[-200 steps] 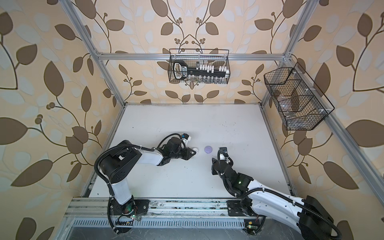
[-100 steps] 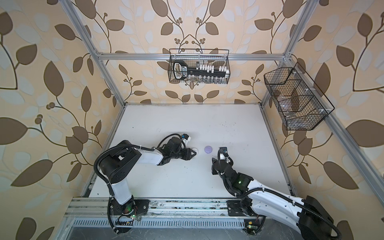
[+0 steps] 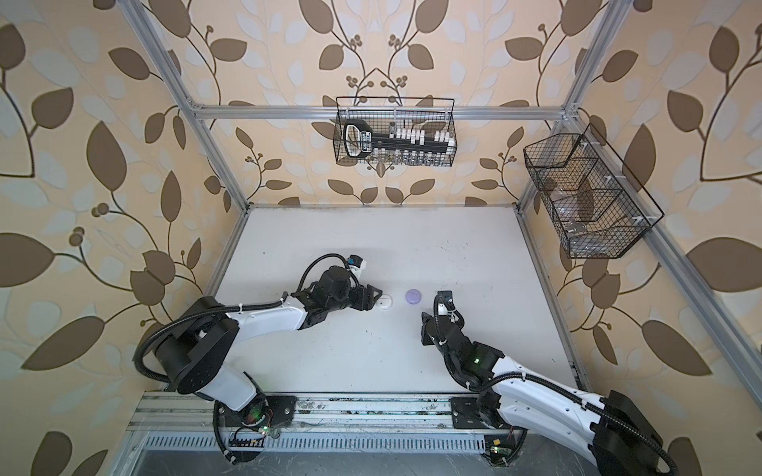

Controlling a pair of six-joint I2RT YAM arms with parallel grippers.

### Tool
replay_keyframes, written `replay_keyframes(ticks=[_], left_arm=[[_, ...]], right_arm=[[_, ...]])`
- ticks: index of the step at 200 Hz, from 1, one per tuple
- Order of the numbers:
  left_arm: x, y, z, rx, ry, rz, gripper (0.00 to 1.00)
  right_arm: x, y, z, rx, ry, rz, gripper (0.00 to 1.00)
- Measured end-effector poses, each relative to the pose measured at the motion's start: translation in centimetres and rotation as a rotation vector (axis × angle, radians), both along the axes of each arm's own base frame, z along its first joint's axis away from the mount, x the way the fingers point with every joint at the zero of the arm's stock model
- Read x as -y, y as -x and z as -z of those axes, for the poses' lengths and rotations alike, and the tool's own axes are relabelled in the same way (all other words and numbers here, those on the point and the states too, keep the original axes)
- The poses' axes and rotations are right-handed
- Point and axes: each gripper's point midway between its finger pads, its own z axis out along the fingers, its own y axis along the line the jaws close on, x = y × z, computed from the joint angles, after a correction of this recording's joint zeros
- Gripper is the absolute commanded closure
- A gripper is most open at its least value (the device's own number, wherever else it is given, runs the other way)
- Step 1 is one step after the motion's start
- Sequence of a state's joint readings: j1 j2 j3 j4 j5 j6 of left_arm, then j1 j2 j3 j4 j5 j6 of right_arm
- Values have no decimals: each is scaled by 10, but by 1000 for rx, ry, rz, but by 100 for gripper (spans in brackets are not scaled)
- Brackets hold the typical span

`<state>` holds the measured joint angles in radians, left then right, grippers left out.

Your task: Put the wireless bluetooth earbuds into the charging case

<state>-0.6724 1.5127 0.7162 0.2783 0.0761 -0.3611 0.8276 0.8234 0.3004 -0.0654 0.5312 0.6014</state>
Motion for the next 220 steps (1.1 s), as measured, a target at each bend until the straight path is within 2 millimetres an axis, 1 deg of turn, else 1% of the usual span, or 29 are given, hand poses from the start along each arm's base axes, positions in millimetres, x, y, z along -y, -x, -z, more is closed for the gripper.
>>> replay_keyframes(ticks=[16,27,41,48,58,72,94,106,120,136,153,163,176,193,209,220], left_arm=[[-22,4,-20,73,-27,-59,19],[-38,5,-34,126,-40,-115,13],[-64,5,-55,210,-62,-213,5],[-79,5,-63,246,-72,-276,2],[-103,6,-72,292,-89,-382,2],[-133,8,-77,336,-121,-511,1],[-173,12,-81,385,-186,-680,1],[-187,14,-83,408,-240,-725,1],[-195,13,-84,442,-317,-721,1],[-197,13,-79,491,-408,-664,1],[-205,16,-63,516,-496,-610,1],[-218,17,-54,510,-528,-610,1],[-239,16,-48,498,-527,-645,1],[-269,14,-52,503,-495,-725,1],[-285,11,-54,516,-478,-772,1],[-290,6,-48,505,-481,-772,1]], right_arm=[[3,-2,-11,15,-11,15,45],[5,-4,-21,32,-4,26,31],[12,-9,-37,63,-4,55,17],[16,-11,-44,76,-3,71,12],[23,-16,-53,92,2,99,7],[33,-22,-63,107,6,137,2],[48,-29,-71,116,24,185,0],[57,-33,-76,114,39,211,0],[67,-37,-84,126,54,245,0],[78,-40,-93,145,61,283,0],[93,-41,-97,158,66,334,0],[102,-41,-99,165,72,365,0],[108,-41,-102,177,82,385,0],[110,-42,-107,221,74,393,0],[113,-39,-102,254,78,394,0],[115,-37,-95,266,91,392,0]])
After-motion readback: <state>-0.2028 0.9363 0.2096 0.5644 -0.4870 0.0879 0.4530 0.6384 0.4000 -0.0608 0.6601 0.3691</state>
